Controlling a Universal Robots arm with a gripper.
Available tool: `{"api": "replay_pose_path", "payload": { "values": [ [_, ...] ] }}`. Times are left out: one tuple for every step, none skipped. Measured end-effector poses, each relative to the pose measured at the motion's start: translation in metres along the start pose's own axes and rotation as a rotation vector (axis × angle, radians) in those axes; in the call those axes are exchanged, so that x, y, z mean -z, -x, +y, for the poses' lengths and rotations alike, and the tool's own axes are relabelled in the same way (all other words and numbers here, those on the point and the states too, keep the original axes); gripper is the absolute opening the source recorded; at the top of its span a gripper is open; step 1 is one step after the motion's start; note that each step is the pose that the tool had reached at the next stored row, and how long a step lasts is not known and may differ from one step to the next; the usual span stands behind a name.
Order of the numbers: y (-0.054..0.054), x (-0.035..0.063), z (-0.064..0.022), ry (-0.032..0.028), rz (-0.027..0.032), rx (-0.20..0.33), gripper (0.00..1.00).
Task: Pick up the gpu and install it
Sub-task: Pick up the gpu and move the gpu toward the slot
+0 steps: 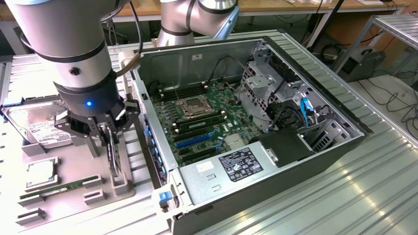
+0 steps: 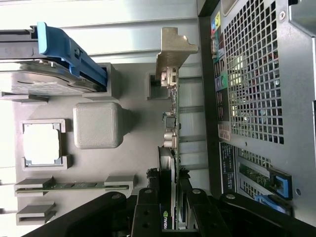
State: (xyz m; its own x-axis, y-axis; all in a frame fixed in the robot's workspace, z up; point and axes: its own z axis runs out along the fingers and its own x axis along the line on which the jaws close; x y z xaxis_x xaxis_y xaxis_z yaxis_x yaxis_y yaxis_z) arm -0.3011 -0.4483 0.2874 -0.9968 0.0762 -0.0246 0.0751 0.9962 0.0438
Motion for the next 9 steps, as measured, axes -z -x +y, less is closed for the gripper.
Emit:
{"api": "replay_pose_path", "payload": {
  "values": [
    [0.0000, 0.0002, 0.0000, 0.0001, 0.0000, 0.000, 0.26],
    [0.0000, 0.0008, 0.0000, 0.0000, 0.0000, 0.000, 0.26],
    [0.0000, 0.0010, 0.0000, 0.0001, -0.0001, 0.000, 0.26],
    [0.0000, 0.0012, 0.0001, 0.0001, 0.0000, 0.000, 0.26],
    [0.0000, 0.0015, 0.0001, 0.0001, -0.0001, 0.000, 0.26],
    [0.0000, 0.0017, 0.0001, 0.0000, 0.0000, 0.000, 0.26],
    [0.0000, 0.0019, 0.0001, 0.0000, 0.0000, 0.000, 0.26],
    [0.0000, 0.0022, 0.0001, 0.0000, 0.0000, 0.000, 0.26],
    [0.0001, 0.0025, 0.0001, 0.0000, 0.0000, 0.000, 0.26]
  ]
}}
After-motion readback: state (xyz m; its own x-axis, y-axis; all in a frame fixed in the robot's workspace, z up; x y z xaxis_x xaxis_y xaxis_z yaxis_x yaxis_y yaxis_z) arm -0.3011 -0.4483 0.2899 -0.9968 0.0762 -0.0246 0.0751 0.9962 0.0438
